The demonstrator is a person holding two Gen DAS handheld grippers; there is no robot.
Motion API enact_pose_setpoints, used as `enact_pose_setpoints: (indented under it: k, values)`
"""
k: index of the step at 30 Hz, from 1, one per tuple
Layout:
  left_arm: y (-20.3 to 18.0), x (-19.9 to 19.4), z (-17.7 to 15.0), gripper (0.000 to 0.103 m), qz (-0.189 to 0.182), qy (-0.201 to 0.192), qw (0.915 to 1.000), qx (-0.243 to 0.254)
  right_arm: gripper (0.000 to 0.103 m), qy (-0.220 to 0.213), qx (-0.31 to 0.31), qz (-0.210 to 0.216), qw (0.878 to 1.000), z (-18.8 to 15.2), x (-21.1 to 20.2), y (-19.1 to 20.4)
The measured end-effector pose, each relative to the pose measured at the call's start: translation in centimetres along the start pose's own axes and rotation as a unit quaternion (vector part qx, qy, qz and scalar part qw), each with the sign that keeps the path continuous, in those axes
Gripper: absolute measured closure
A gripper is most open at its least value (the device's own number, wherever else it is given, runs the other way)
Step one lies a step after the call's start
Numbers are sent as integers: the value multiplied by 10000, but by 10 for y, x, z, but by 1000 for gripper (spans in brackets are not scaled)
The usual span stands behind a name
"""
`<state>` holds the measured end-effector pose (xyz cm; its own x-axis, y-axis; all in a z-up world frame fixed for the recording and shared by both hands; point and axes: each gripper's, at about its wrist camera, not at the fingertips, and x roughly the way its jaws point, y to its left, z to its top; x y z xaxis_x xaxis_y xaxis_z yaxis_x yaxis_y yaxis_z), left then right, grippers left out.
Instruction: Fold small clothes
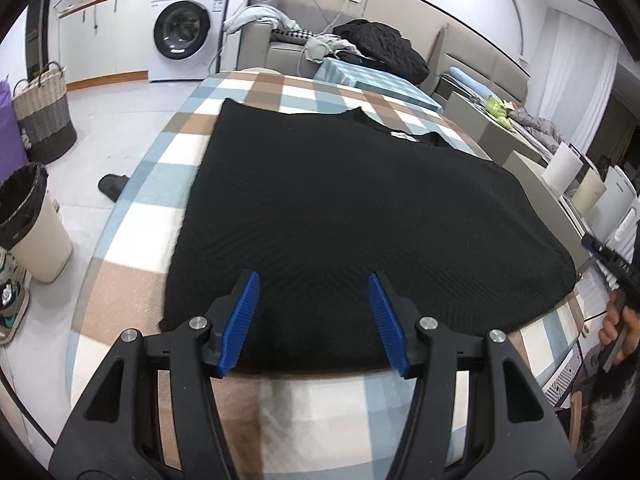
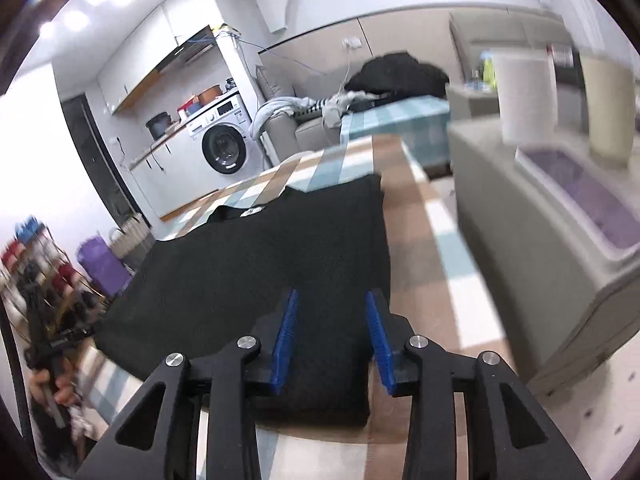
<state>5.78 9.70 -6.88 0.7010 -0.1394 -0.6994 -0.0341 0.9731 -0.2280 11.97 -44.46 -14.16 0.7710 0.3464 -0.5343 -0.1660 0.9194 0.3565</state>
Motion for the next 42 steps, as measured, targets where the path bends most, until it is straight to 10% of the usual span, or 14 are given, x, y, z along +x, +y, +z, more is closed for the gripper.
enact_pose_setpoints:
  k: [16,31,42]
  values:
    - [-60,54,-6,49,107,568,9943,900,64,1228,-1464,-23,9816,-32,93,87]
    - [-58,41,-25,40,173,506,9922,1129,64,1101,-967,-132,9891,-44,49,51]
    - [-66,36,-31,40,101,543,9904,1271,61,1221,-1800,67,9760,-57,68,120]
